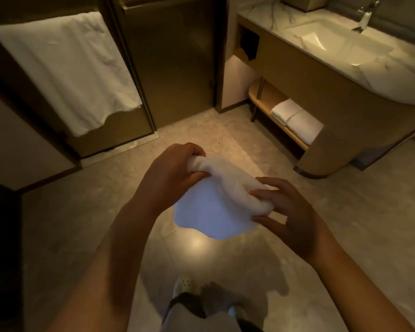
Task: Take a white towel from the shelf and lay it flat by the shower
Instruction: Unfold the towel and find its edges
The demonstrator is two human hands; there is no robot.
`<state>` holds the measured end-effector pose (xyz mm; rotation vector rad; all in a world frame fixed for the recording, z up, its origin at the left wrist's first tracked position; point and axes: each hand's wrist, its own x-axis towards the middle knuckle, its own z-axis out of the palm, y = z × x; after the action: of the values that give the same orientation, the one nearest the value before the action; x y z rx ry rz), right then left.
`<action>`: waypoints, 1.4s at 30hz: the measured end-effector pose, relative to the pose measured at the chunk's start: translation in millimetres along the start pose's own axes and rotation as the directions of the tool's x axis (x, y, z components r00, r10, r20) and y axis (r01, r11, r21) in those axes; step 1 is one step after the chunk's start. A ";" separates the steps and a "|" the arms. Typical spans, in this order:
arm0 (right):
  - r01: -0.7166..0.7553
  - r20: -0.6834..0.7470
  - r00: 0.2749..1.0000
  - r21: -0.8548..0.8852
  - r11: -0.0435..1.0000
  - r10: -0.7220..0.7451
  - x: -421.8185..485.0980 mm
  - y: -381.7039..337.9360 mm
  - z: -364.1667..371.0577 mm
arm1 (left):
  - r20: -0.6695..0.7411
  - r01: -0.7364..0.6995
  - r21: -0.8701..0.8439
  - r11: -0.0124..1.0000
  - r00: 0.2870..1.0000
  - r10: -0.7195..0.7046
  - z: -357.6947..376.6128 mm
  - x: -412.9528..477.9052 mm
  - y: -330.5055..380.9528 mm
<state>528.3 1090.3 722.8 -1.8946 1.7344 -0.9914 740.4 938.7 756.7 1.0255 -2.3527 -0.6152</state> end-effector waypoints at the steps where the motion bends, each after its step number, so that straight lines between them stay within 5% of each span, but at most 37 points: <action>1: -0.003 0.011 1.000 0.004 1.000 0.003 -7.0 3.8 -7.5 | 0.000 0.016 -0.008 1.000 1.000 -0.016 6.1 -5.3 7.6; 15: 0.096 -0.101 0.988 -0.218 0.971 -0.121 -33.6 -2.6 -37.7 | -0.138 0.174 -0.111 0.979 0.972 -0.188 -1.7 -58.1 57.2; 26: -0.133 -0.095 0.987 -0.031 0.991 0.129 -47.0 -11.1 -21.1 | -0.251 0.129 -0.332 0.935 0.943 -0.219 -14.3 -77.1 76.7; 34: -0.063 -0.104 0.992 0.033 0.997 0.066 -38.2 -42.0 15.3 | -0.218 -0.015 -0.276 0.961 0.975 -0.048 -23.4 -80.2 95.8; 38: -0.014 -0.154 0.987 0.151 0.988 0.038 -23.3 -62.7 28.5 | -0.203 0.010 -0.247 0.969 0.977 -0.062 -33.5 -86.0 90.5; 42: 0.040 -0.195 0.980 0.068 0.997 -0.026 -12.0 -75.0 34.4 | -0.194 0.032 -0.210 0.977 0.978 -0.074 -45.5 -93.3 83.5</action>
<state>605.5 1108.1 749.0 -1.8392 1.7513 -1.2718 778.1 1052.0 815.9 1.0090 -2.0452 -0.7227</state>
